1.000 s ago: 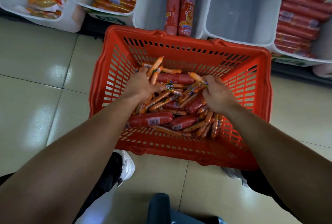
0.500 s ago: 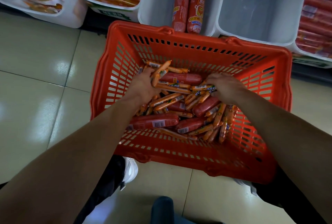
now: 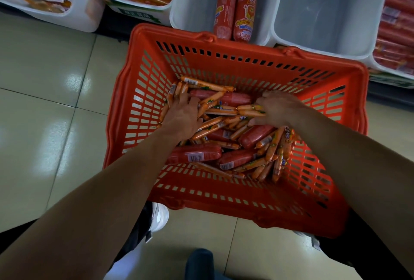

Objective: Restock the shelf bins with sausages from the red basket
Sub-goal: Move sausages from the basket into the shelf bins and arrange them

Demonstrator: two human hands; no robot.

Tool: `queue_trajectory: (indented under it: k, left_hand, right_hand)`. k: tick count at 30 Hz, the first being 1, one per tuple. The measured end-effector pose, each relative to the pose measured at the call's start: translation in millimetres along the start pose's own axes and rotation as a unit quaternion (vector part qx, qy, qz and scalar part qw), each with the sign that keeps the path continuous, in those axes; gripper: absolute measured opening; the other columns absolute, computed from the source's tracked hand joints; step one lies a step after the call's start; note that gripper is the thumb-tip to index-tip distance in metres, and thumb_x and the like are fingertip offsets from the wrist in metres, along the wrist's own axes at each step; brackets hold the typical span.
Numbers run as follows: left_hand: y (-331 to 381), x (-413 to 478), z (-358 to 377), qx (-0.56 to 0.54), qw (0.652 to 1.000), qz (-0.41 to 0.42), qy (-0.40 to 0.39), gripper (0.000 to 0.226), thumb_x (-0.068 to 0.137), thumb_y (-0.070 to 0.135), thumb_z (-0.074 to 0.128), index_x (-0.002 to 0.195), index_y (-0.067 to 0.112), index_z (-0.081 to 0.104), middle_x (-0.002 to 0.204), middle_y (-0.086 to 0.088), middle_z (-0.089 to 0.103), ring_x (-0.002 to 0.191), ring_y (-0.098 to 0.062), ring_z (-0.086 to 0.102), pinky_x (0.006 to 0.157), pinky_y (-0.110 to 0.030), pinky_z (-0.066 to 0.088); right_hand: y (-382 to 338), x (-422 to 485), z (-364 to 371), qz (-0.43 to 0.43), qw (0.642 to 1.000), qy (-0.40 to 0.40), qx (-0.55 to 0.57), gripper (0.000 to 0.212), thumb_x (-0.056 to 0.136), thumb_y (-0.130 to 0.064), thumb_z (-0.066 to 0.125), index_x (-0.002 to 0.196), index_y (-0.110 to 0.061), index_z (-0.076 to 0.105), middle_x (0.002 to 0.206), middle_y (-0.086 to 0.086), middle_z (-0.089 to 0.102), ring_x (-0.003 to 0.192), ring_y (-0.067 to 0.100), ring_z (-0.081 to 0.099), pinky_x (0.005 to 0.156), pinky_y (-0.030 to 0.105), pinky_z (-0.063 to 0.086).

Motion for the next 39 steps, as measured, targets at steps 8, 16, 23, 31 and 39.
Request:
queue_trajectory:
  k: [8,16,23,31,39]
  left_hand:
    - [8.0,1.5,-0.4,0.017,1.000,0.004,-0.023,0.053,0.093,0.046,0.058,0.135,0.018,0.047,0.144,-0.006,0.037,0.136,-0.031,0.033,0.111,-0.048,0.029]
    - [15.5,4.8,5.0,0.053,0.997,0.026,-0.043,0.056,0.089,0.050,0.063,0.132,0.018,0.048,0.135,-0.007,0.052,0.131,-0.029,0.042,0.110,-0.049,0.030]
    - [19.3,1.0,-2.3,0.018,1.000,0.004,-0.016,0.037,0.084,0.044,0.072,0.107,0.017,0.061,0.113,-0.007,0.065,0.116,-0.027,0.056,0.102,-0.043,0.041]
    - [16.2,-21.8,-35.1,-0.055,0.997,-0.022,-0.042,0.056,0.092,0.036,0.063,0.144,0.030,0.043,0.139,-0.016,0.052,0.129,-0.035,0.049,0.104,-0.043,0.045]
    - [35.1,-69.6,-81.0,-0.079,0.995,-0.007,-0.067,0.061,0.095,0.032,0.063,0.149,0.020,0.038,0.137,-0.013,0.056,0.121,-0.028,0.056,0.101,-0.037,0.045]
  right_hand:
    - [-17.3,-2.1,1.3,-0.027,0.999,-0.041,-0.019,0.077,0.085,-0.073,0.052,0.145,-0.024,0.045,0.138,0.001,0.048,0.128,0.025,0.045,0.089,0.035,0.039]
    - [-22.6,-12.2,-7.8,-0.024,0.996,-0.071,-0.042,0.056,0.089,-0.063,0.057,0.123,-0.019,0.057,0.111,0.002,0.063,0.101,0.024,0.059,0.075,0.032,0.047]
    - [-10.6,-29.3,10.9,0.020,0.994,-0.066,0.083,0.044,0.089,-0.053,0.063,0.086,-0.009,0.063,0.080,0.008,0.063,0.064,0.019,0.055,0.056,0.033,0.042]
    - [-12.0,-60.7,2.0,0.057,0.956,0.026,0.287,0.027,0.088,-0.037,0.068,0.080,-0.018,0.051,0.077,0.002,0.058,0.071,0.018,0.058,0.067,0.038,0.046]
    - [-12.8,-113.8,-45.0,0.045,0.967,0.061,0.244,0.034,0.081,-0.033,0.071,0.104,-0.011,0.061,0.103,0.007,0.064,0.092,0.025,0.061,0.078,0.033,0.050]
Point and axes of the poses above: each hand's wrist, its own x-axis towards the middle knuckle, its own z-axis out of the palm, y = z × x, the point moved 5 cm from there along x, towards the middle knuckle
